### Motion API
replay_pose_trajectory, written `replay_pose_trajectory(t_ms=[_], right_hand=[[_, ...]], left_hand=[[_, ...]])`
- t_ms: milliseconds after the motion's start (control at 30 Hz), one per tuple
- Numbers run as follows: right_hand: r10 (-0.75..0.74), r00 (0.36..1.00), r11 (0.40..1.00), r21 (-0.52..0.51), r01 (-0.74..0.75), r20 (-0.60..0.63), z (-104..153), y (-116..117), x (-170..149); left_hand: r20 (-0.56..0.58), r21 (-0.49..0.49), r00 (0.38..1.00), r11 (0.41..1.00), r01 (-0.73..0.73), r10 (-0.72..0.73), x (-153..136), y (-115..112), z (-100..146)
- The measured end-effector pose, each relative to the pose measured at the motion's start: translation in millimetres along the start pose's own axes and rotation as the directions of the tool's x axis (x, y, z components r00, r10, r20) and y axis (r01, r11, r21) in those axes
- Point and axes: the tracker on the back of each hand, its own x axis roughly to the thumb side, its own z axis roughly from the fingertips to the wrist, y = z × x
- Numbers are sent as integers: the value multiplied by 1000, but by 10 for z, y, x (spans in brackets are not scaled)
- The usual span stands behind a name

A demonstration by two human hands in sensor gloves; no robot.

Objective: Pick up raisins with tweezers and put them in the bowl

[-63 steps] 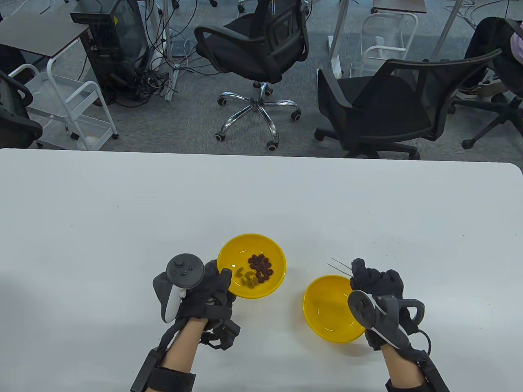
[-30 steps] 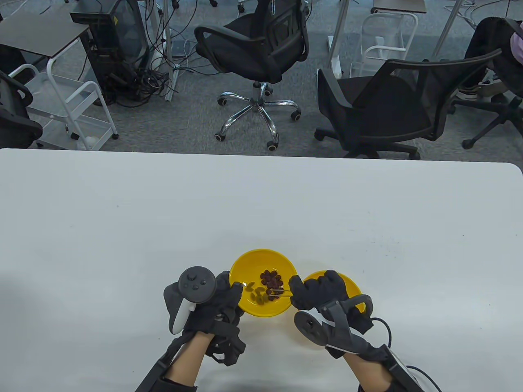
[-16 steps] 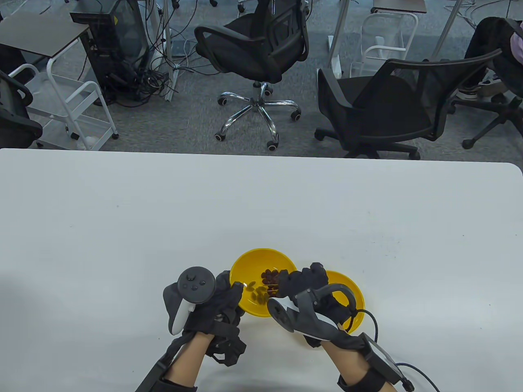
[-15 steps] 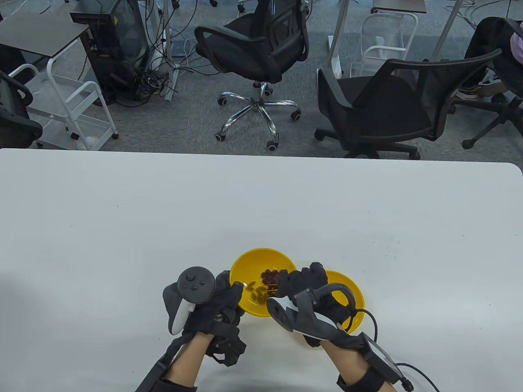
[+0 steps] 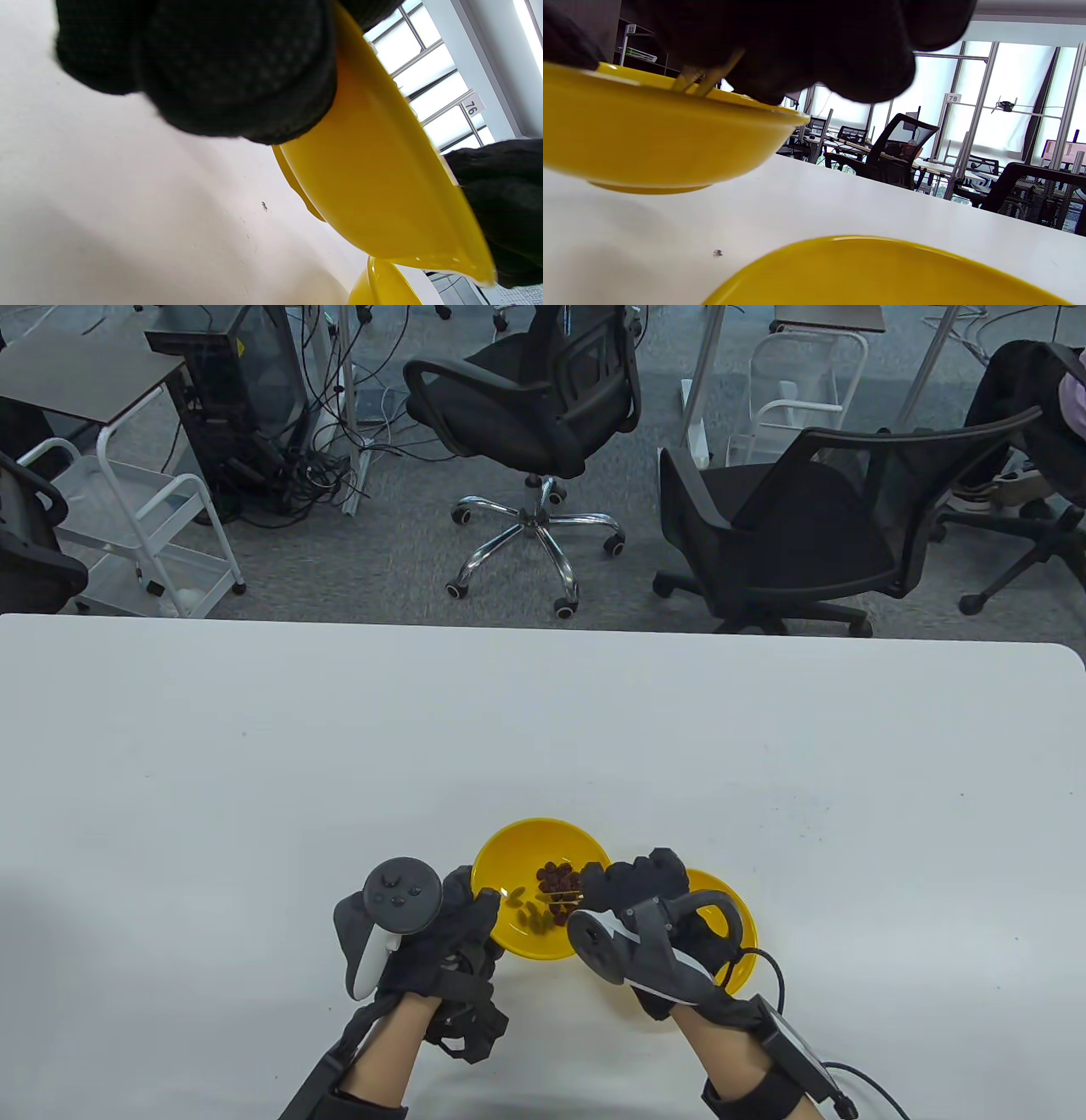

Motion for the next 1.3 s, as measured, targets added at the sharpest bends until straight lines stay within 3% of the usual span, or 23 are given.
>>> replay_pose_trajectory(t_ms=[333, 533, 833, 1300], right_hand=[[-181, 973, 983, -67, 173, -142, 138, -103, -480], [-355, 892, 934, -63, 352, -280, 334, 79, -1003], [-299, 874, 939, 47, 341, -383, 444, 252, -1356], [-23, 936, 954, 272, 125, -352, 402, 449, -1282]], left_hand=[[-33, 40, 999, 999, 25, -23, -78, 53, -31], [-50, 51, 999, 999, 17, -15, -118, 73, -42], [-45, 48, 997, 997, 63, -61, -126, 39, -21], [-45, 35, 997, 998, 60, -59, -133, 13, -17]])
